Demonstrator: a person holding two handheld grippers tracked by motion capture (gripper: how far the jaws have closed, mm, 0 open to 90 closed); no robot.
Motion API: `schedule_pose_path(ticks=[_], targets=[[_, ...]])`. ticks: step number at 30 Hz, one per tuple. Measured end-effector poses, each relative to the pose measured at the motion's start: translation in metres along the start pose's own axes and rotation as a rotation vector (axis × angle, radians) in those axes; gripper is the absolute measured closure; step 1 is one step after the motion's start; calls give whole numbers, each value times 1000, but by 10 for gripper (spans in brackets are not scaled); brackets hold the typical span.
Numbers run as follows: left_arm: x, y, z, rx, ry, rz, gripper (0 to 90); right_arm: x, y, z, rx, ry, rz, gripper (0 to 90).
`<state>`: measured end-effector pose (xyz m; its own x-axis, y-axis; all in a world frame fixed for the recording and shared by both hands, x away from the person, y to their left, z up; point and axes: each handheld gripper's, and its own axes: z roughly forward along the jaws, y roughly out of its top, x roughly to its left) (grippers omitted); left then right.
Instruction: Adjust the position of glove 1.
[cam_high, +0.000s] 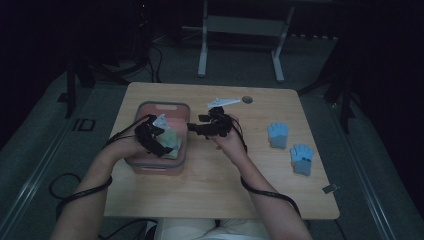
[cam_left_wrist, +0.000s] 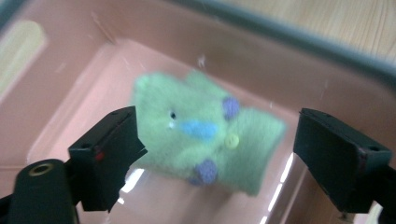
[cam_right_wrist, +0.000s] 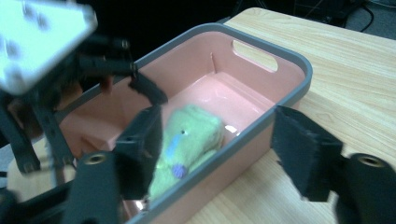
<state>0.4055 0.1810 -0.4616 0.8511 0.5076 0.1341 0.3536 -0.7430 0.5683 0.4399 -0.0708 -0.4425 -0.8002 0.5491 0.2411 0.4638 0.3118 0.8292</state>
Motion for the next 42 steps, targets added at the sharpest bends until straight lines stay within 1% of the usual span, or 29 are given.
schedule_pose_path(ticks=[2, 3, 4, 6, 8, 11, 12, 13, 14, 16, 18, 19, 21, 22, 23, 24, 26, 27, 29, 30, 31, 32, 34, 35, 36, 38, 39, 41, 42], targets=[[-3, 3, -5, -37, 0, -19, 87, -1, -3, -6, 2, 9, -7, 251], [-5, 4, -7, -56, -1, -33, 84, -1, -5, -9, 6, 17, -13, 223], [-7, 5, -9, -69, -19, -36, 83, -1, -8, -12, 7, 19, -22, 210], [-10, 7, -11, -100, -9, -54, 77, 0, -13, -17, 13, 7, -40, 214], [-14, 9, -13, -125, -18, -78, 77, -1, -18, -22, 22, 13, -55, 194], [-23, 12, -16, -179, -41, -85, 76, 0, -29, -29, 27, -5, -64, 193], [-27, 13, -16, -197, -52, -82, 76, 1, -34, -32, 12, -12, -73, 194], [-30, 14, -16, -198, -68, -83, 77, 1, -39, -34, 1, -21, -77, 196], [-30, 14, -16, -198, -68, -83, 76, 1, -39, -34, 1, -21, -77, 196], [-41, 19, -15, -191, -63, -57, 76, 0, -51, -42, 6, -32, -106, 197], [-50, 22, -14, -214, -59, -46, 76, -1, -59, -48, 4, -42, -114, 195], [-54, 24, -14, -227, -63, -39, 76, -2, -61, -52, 0, -59, -118, 195], [-62, 28, -14, -255, -46, -27, 75, -4, -65, -61, -14, -83, -110, 173], [-66, 30, -14, -266, -54, -27, 76, -5, -66, -63, -23, -93, -107, 139], [-68, 32, -15, -271, -68, -36, 76, -5, -67, -66, -37, -118, -104, 142], [-72, 34, -15, -275, -81, -37, 76, -5, -68, -69, -35, -135, -107, 131], [-75, 37, -15, -272, -79, -34, 76, -5, -69, -72, -36, -140, -118, 120], [-82, 41, -15, -278, -75, -29, 76, -5, -70, -75, -36, -142, -126, 121], [-88, 45, -14, -289, -64, -32, 76, -5, -74, -84, -33, -150, -135, 115], [-92, 47, -14, -307, -62, -29, 75, -6, -75, -86, -24, -132, -127, 115], [-96, 49, -13, -310, -59, -28, 75, -7, -77, -89, -25, -129, -122, 115], [-99, 51, -12, -318, -54, -32, 75, -7, -79, -91, -36, -144, -122, 115], [-105, 54, -11, -339, -45, -45, 76, -9, -82, -95, -33, -127, -119, 111], [-108, 55, -11, -359, -41, -46, 76, -10, -83, -98, -38, -147, -117, 111], [-111, 57, -10, -375, -42, -39, 76, -12, -85, -100, -35, -148, -119, 121], [-118, 59, -9, -403, -46, -38, 75, -16, -88, -108, -61, -165, -114, 159], [-121, 60, -8, -416, -53, -36, 76, -19, -89, -112, -65, -169, -108, 224], [-128, 63, -5, -437, -66, -35, 76, -26, -92, -122, -79, -187, -78, 269], [-131, 64, -3, -438, -70, -23, 76, -29, -93, -126, -76, -190, -70, 328]])
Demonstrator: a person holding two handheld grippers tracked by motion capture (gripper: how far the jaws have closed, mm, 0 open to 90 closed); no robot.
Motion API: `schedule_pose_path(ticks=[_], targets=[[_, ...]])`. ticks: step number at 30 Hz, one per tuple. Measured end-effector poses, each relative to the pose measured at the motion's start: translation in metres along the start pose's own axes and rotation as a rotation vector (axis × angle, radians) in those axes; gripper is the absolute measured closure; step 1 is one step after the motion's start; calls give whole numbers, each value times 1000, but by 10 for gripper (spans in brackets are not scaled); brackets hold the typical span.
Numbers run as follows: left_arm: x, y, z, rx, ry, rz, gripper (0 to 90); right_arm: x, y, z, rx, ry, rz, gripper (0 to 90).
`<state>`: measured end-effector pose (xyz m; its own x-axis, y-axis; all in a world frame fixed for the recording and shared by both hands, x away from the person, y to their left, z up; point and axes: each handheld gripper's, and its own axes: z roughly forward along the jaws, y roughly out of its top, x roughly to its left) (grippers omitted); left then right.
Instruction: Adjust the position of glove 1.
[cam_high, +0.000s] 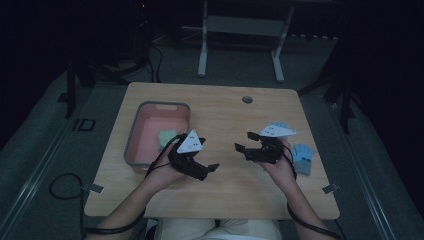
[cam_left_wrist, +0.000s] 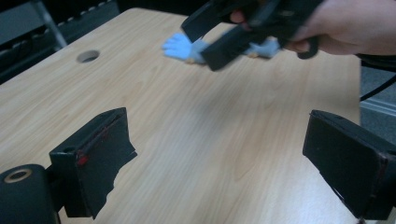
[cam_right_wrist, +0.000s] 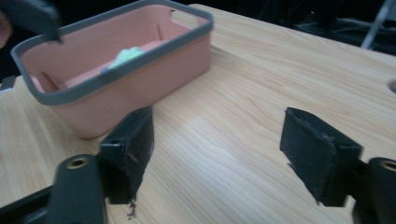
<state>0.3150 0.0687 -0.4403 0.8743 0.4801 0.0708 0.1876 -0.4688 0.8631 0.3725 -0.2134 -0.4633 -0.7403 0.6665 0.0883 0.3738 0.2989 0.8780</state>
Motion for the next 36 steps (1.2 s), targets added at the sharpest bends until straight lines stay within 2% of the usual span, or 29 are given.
schedule_pose_path(ticks=[3, 6, 9, 12, 16, 17, 19, 20, 23, 26, 29, 32, 36], targets=[[-11, -1, 7, -8, -16, 6, 76, -14, -5, -10, -1, -34, 14, 394], [-21, -6, 14, 7, -33, 24, 76, -27, -9, -19, -6, -83, -4, 398], [-29, -12, 22, 18, -51, 28, 76, -42, -13, -28, -5, -127, 10, 406], [-34, -19, 28, 24, -81, 15, 76, -59, -17, -37, -16, -178, 45, 433], [-43, -30, 37, 17, -89, 2, 62, -85, -22, -46, -19, -251, 82, 502], [-45, -32, 40, 24, -95, -7, 42, -90, -22, -47, -17, -263, 90, 505], [-50, -38, 45, 49, -114, -15, 13, -104, -25, -48, -15, -287, 138, 539], [-51, -40, 47, 54, -120, -15, 13, -112, -26, -48, -10, -293, 162, 552], [-56, -48, 53, 65, -116, -2, 12, -127, -29, -43, 24, -314, 181, 591], [-59, -55, 58, 67, -119, -3, 13, -140, -31, -33, 72, -333, 178, 600], [-60, -62, 62, 69, -105, 0, 13, -154, -35, -20, 134, -354, 173, 618], [-59, -69, 65, 52, -104, -17, 13, -163, -40, -11, 171, -352, 194, 639], [-58, -77, 66, 38, -63, -18, 12, -168, -48, 3, 223, -358, 195, 643]])
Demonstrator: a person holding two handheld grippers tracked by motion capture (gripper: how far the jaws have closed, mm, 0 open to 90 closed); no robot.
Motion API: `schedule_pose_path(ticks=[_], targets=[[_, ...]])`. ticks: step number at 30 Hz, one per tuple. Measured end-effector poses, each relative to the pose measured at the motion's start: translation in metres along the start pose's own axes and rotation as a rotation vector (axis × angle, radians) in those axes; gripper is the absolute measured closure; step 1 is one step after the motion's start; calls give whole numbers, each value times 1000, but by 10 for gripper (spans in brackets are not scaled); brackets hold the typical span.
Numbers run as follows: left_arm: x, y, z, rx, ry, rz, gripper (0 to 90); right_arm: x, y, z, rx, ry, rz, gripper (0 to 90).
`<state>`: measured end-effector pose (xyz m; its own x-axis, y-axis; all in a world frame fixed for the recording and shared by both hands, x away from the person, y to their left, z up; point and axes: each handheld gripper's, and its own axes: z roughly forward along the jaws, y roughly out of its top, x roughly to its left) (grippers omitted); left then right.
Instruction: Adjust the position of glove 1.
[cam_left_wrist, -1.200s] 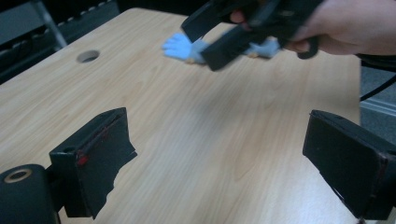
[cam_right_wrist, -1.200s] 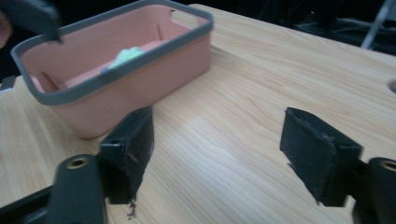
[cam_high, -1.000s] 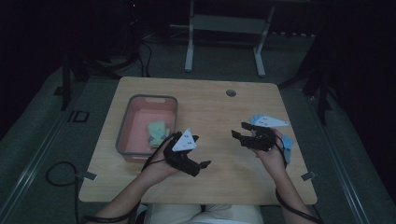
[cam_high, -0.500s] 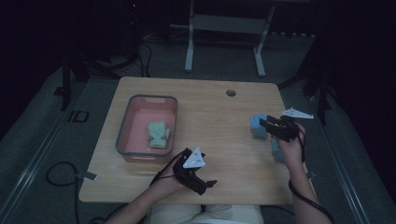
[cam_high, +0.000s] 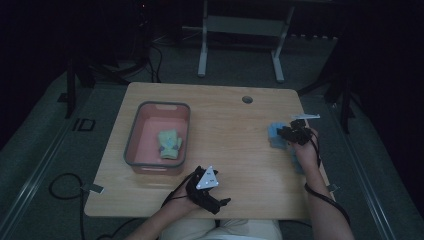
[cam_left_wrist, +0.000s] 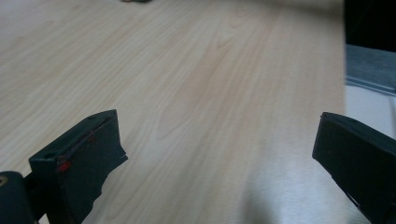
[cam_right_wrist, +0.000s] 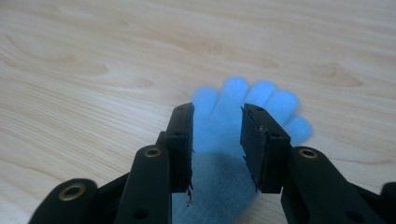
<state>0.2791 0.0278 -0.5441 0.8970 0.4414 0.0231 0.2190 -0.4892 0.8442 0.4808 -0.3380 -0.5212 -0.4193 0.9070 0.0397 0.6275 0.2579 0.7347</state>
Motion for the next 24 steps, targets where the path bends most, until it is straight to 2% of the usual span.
schedule_pose_path(ticks=[4, 7, 9, 10, 15, 16, 19, 21, 22, 24], targets=[[2, -1, -2, -17, 29, -13, 12, 2, -3, 12, 37, -25, -26, 639], [3, 0, -3, -2, 49, 6, 12, 3, -7, 20, 77, -57, -48, 639], [3, -1, -3, 0, 47, 4, 12, 4, -9, 23, 78, -62, -58, 642], [4, -2, -4, 2, 54, 0, 13, 6, -9, 24, 82, -72, -53, 677], [4, -3, -5, 1, 55, -5, 13, 8, -9, 25, 78, -84, -55, 746], [4, -4, -5, 7, 54, -5, 12, 10, -9, 25, 83, -85, -52, 790], [4, -5, -4, 10, 49, -4, 13, 11, -9, 26, 82, -96, -52, 820], [4, -5, -4, 14, 44, -6, 12, 13, -9, 26, 78, -108, -52, 845], [4, -6, -4, 17, 44, -2, 13, 17, -9, 23, 58, -125, -44, 874], [4, -6, -4, 16, 40, 1, 12, 19, -9, 21, 54, -131, -46, 877]])
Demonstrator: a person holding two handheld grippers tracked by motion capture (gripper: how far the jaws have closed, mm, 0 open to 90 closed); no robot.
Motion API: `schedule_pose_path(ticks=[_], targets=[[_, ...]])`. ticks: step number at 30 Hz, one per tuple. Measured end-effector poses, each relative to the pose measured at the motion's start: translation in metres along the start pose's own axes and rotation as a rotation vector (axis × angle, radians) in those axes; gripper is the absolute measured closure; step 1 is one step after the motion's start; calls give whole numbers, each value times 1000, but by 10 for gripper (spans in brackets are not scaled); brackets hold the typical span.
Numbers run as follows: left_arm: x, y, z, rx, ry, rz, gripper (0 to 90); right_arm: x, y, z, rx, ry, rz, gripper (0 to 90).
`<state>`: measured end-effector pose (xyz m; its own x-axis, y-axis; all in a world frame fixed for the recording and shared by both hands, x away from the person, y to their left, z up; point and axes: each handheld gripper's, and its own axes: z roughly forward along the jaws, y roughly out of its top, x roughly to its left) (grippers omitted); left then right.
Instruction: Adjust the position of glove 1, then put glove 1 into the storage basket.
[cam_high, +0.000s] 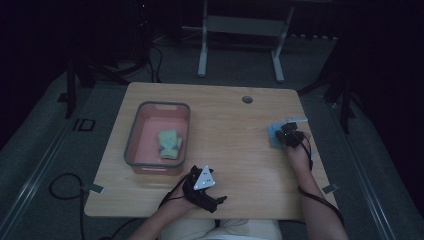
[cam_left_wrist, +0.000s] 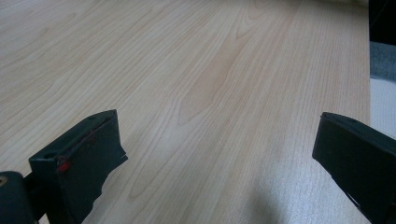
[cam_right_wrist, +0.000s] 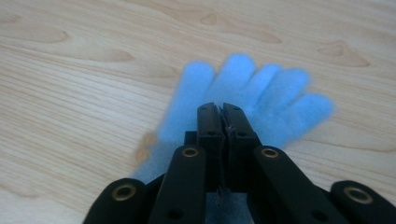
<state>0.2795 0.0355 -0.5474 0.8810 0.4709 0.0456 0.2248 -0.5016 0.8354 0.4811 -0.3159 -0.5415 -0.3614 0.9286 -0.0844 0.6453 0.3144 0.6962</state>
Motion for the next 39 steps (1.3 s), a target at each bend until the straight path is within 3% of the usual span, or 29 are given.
schedule_pose_path(ticks=[5, 13, 17, 18, 21, 22, 23, 28, 39], targets=[[0, -1, 1, 6, -3, -1, 13, 13, 4, -11, -27, 18, -6, 881], [0, -2, 2, 7, 3, 2, 13, 34, 18, -36, -103, 93, -1, 882], [-1, -2, 1, 5, 6, 7, 13, 50, 24, -52, -138, 118, -12, 882], [-1, -2, 1, 1, 7, 6, 13, 60, 25, -60, -145, 138, -23, 882], [-2, -2, 1, 2, 5, 5, 13, 68, 26, -66, -163, 157, -26, 882], [-1, -2, 1, 1, 5, 6, 13, 78, 26, -73, -173, 169, -41, 882], [-1, -2, 1, 1, 5, 6, 13, 78, 26, -73, -173, 169, -41, 882], [0, -2, 1, 2, 9, 7, 13, 105, 26, -91, -205, 219, -77, 882], [0, -1, 0, -4, 10, 15, 13, 129, 17, -94, -199, 257, -108, 882]])
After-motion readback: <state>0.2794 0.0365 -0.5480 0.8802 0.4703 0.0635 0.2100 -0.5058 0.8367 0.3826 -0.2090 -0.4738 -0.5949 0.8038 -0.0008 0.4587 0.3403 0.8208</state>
